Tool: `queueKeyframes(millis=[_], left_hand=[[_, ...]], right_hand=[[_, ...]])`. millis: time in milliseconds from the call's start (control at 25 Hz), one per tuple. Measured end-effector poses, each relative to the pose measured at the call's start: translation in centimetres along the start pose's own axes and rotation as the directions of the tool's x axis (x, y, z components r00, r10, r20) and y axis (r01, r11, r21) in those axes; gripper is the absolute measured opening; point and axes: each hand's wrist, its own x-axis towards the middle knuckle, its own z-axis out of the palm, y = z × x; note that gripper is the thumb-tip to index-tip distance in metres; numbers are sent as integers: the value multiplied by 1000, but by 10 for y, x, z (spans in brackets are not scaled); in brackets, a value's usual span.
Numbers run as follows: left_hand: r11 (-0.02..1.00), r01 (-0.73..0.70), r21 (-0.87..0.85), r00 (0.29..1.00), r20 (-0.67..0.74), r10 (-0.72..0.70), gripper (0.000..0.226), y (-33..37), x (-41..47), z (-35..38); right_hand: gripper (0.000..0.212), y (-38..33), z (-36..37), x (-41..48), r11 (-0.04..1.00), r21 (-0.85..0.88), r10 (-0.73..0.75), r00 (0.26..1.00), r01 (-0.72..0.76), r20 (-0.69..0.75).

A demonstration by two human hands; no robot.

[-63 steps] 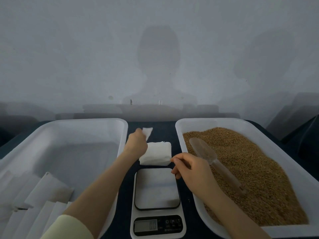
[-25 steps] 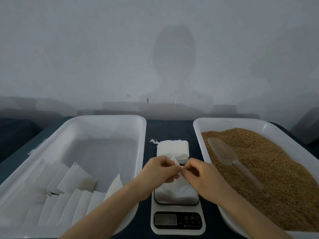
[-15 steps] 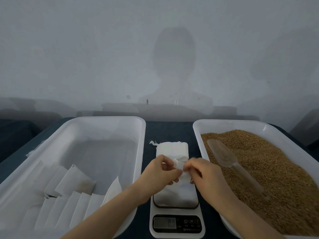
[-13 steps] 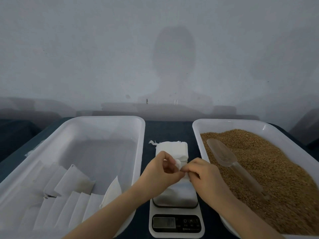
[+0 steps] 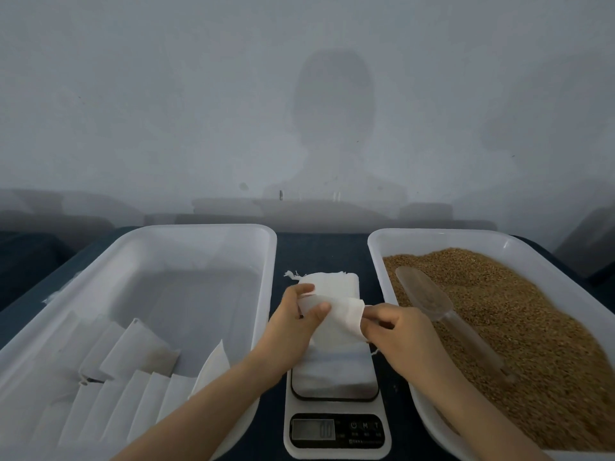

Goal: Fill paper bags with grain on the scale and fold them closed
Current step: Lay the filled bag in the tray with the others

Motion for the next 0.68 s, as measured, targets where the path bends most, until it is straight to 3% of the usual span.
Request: queueKeyframes(millis=[80,160,320,400,600,640,680], left_hand=[[999,31,-21,999,-34,-32,13,-1,3,0],[998,29,-57,998,-57,-32,14,-1,4,-1],[997,-70,-27,997,10,70,19,3,0,-3],[996,-89,-32,996,-3,89,22,4,-1,-2],[992,-118,-40,980,-169,109,17,10,-2,-3],[988,-154,19,970,-190,155,6,12,-4,-4],[963,-227,147,950,-183,252,20,13,-7,-3]], right_hand=[[22,-1,-4,0,999,35,-8,1000,7,18],[28,1,-8,0,999,39,8,999,-9,40],[7,0,-8,1,995,16,94,993,-95,76],[32,3,-9,3,991,14,132,986,-134,104],[54,4,-13,5,982,29,176,968,-184,178],[60,4,-14,5,984,25,169,970,-175,174],[60,4,-14,5,986,18,160,972,-165,171]])
